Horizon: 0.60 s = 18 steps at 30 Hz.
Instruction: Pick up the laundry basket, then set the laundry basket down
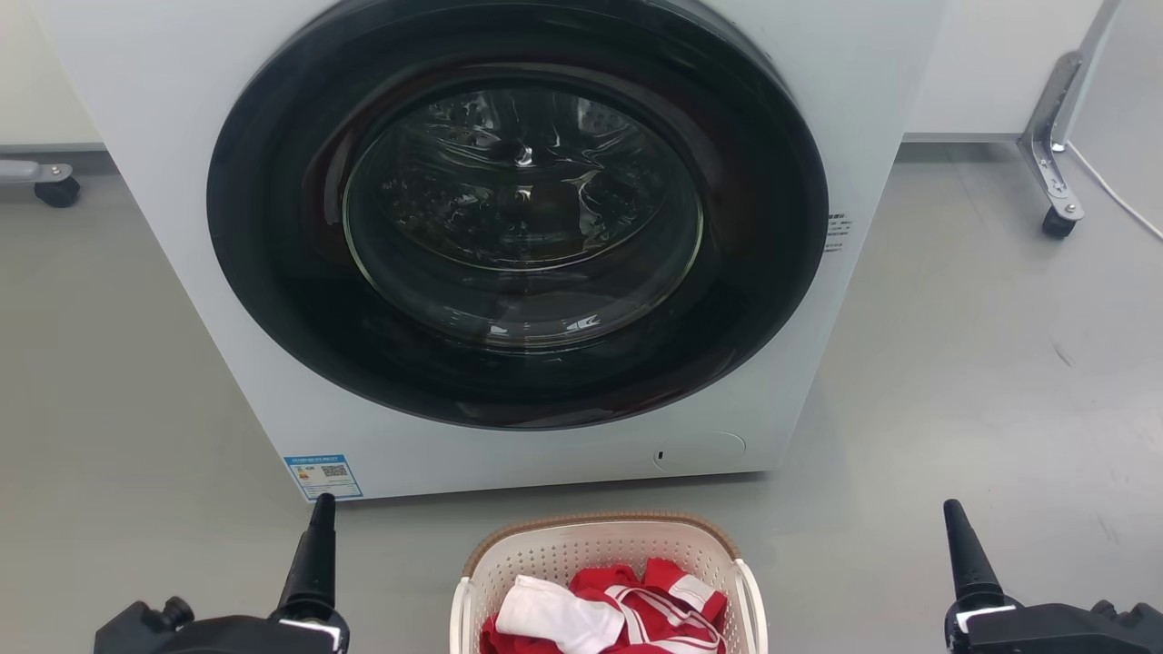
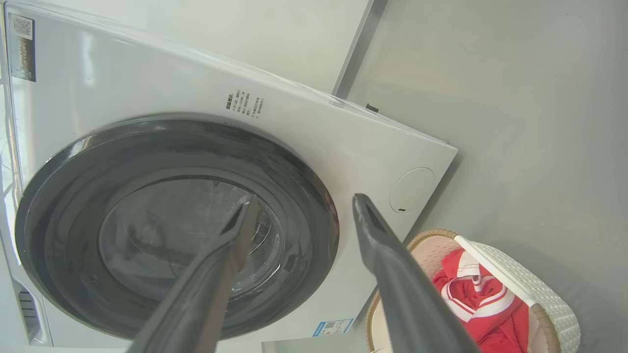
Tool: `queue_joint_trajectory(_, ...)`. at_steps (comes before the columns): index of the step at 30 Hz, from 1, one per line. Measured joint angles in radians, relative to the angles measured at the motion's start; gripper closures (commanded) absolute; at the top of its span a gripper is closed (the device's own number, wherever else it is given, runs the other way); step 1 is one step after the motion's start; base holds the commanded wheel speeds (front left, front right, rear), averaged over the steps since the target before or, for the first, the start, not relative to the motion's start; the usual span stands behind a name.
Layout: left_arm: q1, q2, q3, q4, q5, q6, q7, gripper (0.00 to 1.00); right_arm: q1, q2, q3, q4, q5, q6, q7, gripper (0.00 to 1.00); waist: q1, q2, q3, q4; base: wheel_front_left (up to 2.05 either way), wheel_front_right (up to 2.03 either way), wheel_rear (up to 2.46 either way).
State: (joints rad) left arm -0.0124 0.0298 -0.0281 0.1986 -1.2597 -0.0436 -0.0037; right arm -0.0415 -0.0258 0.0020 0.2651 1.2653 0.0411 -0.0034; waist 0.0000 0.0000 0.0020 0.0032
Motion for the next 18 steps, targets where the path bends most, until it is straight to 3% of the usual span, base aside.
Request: queue_joint_trajectory(18, 0.022, 0.036, -0.085, -0.055, 0.402, 0.045, -0.069, 0.0, 0.013, -0.021, 0.103, -0.047, -0.346, -0.049, -0.069, 0.0, 0.0, 0.0, -0.002, 0.001, 0.0, 0.0, 0.0)
